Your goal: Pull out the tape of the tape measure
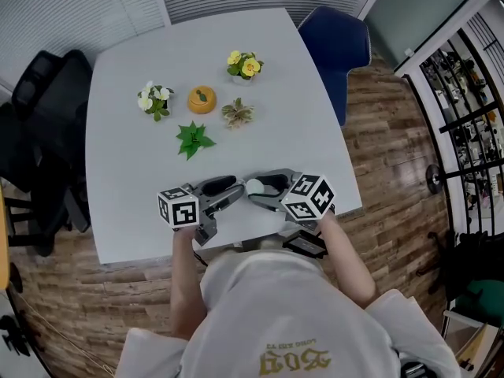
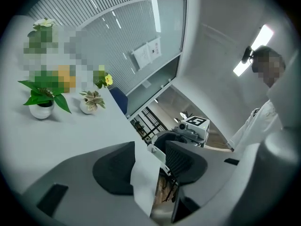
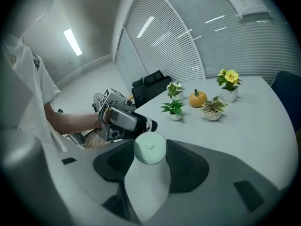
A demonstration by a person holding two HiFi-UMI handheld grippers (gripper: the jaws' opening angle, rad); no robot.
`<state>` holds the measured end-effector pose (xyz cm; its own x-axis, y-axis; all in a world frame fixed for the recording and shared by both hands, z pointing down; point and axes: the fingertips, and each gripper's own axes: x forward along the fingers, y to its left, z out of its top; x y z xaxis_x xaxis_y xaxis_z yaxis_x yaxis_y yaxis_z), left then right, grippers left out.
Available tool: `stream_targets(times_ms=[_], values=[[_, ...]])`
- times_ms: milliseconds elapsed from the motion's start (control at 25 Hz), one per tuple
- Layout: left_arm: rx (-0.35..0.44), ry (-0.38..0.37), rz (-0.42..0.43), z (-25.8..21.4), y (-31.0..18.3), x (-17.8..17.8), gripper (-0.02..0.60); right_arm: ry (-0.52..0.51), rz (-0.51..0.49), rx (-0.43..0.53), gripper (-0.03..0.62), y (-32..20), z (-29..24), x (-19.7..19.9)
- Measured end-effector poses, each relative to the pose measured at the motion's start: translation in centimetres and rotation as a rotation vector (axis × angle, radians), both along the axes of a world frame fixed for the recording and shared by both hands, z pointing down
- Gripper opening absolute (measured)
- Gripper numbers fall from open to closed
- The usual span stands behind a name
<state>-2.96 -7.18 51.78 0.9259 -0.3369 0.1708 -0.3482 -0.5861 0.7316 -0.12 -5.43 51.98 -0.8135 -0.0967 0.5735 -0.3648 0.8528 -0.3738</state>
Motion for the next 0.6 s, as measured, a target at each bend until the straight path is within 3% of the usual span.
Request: stream_targets(times_ms=[600], values=[[0.0, 0.027, 0.035, -0.3, 1.4, -0.1, 0.074, -0.018, -0.058, -0.019, 0.227, 1.3, -0.4, -1.0]])
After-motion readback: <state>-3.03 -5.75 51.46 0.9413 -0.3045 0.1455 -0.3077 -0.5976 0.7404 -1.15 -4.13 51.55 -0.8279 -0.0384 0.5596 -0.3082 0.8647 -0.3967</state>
